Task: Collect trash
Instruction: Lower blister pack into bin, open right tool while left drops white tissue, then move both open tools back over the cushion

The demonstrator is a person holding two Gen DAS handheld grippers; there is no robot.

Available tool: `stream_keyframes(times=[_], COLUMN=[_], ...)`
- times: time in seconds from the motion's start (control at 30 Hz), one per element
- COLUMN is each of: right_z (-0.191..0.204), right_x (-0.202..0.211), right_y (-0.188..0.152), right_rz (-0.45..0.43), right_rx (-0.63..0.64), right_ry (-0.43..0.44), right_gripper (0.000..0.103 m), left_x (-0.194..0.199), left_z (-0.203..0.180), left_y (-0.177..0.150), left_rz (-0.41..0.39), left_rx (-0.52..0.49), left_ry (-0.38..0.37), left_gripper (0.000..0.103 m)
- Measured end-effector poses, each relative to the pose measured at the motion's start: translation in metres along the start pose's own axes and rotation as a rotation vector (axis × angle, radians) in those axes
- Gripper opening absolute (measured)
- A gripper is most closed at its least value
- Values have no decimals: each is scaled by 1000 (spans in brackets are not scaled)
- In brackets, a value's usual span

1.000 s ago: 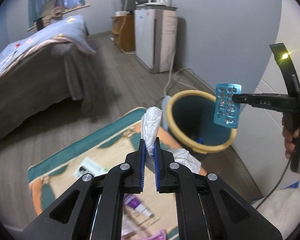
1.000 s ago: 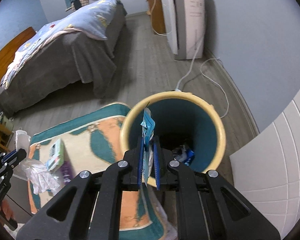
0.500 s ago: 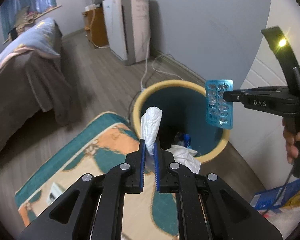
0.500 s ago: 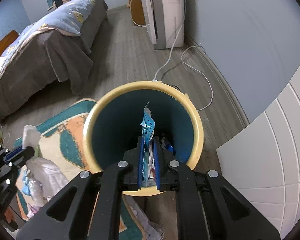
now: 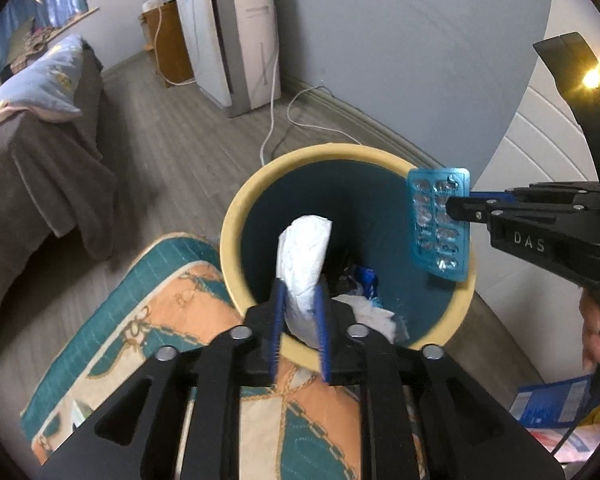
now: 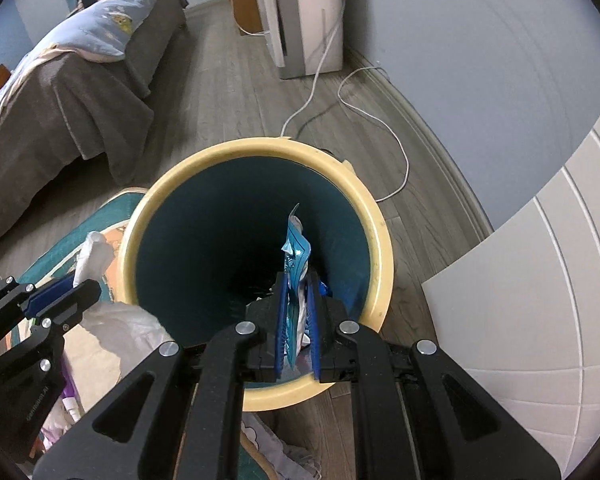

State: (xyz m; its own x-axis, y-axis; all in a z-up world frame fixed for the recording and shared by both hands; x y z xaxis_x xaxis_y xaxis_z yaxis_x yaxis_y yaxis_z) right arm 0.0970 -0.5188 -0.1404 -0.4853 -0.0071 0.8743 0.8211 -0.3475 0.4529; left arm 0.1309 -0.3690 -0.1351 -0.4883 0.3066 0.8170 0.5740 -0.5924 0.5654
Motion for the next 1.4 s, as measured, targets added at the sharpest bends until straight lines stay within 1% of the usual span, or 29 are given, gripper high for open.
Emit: stream_keyframes(times=[0.03, 0.07, 0.1, 0.13, 0.17, 0.2, 0.23, 0.3, 0.33, 0.37, 0.4, 0.47, 0.57, 0.63, 0.8, 0.93, 1.2, 1.4], right_z=[0, 0, 0, 0, -1, -1, -1, 0, 1, 1, 2, 4, 14, 24, 57, 88, 162, 212], right_x=[0, 0, 1, 2, 2, 3, 3, 6, 8, 10, 13, 21, 35, 45, 68, 87, 113, 118], right_y=[0, 0, 0, 0, 0, 0, 0, 0, -1, -1, 0, 0, 1, 1, -4, -12, -33, -58], right_rz=[0, 0, -3, -8, -13, -14, -13, -15, -20, -24, -30, -44, -67, -78, -101, -114, -124, -95], right_rx=[-5, -5, -5, -4, -4, -4, -4, -4, 0, 3, 5, 6, 19, 39, 100, 162, 288, 367], right_ry=[-2, -2, -5, -9, -11, -13, -13, -10, -12, -15, -18, -9, 7, 5, 29, 62, 142, 183], right_gripper=[19, 24, 33, 38, 39, 39, 41, 50, 58, 64, 68, 84, 94, 97, 97, 97, 97, 97], left_x=[1, 3, 5, 8, 10, 11, 14, 25, 29, 35, 41, 54, 72, 86, 126, 161, 211, 237], left_z=[0, 1, 2, 3, 5, 7, 10, 16, 19, 23, 26, 35, 51, 62, 93, 121, 172, 199], left_y=[1, 0, 0, -1, -2, -2, -3, -5, -6, -8, -10, -15, -23, -30, -55, -84, -147, -190], left_rz=[-8, -19, -29, -39, -41, -40, -42, -57, -65, -76, -83, -91, -99, -112, -146, -159, -154, -139], left_rx=[3, 11, 18, 27, 36, 44, 55, 74, 81, 91, 98, 120, 166, 199, 263, 304, 423, 487], left_ry=[-3, 2, 0, -5, -1, 5, 10, 26, 34, 43, 50, 70, 82, 93, 134, 198, 291, 365], left_gripper=[42, 52, 59, 64, 66, 71, 75, 83, 89, 91, 93, 94, 94, 95, 96, 96, 97, 97])
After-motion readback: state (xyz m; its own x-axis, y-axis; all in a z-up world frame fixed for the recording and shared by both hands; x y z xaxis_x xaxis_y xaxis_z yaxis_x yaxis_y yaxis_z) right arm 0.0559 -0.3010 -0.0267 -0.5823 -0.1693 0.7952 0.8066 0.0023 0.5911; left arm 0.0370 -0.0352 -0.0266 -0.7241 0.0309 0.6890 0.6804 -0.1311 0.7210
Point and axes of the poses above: each gripper's, at about its wrist camera, not at the fingertips, and x roughly against the way its jaws point, z to its left, y to its top, the point moved 4 cm from there along -x, roughly the way its jaws point, and after that the axes turned 5 degrees about y, right-handed, at the moved point
